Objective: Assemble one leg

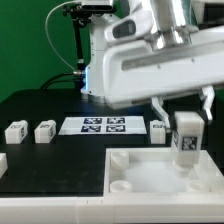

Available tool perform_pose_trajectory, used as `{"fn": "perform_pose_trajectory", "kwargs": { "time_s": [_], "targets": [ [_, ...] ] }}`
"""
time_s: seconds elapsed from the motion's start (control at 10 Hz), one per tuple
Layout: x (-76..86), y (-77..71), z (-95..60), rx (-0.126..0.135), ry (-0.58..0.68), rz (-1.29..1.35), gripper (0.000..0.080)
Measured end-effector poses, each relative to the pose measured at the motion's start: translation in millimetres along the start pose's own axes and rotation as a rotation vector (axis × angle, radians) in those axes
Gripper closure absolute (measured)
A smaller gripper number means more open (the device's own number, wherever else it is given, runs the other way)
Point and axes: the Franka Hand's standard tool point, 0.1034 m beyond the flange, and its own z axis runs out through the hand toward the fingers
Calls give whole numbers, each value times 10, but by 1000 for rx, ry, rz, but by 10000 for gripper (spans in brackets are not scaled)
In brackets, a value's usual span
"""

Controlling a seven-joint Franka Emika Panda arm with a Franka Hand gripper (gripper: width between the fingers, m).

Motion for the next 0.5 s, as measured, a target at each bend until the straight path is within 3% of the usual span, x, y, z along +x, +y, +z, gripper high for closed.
{"fn": "perform_pose_trajectory", "kwargs": {
  "time_s": [0.2, 0.4, 0.5],
  "targets": [
    [-119, -79, 144, 5, -3, 2, 486],
    [-168, -240, 147, 15, 12, -9, 486],
    [-167, -243, 142, 15, 12, -12, 486]
  ]
}}
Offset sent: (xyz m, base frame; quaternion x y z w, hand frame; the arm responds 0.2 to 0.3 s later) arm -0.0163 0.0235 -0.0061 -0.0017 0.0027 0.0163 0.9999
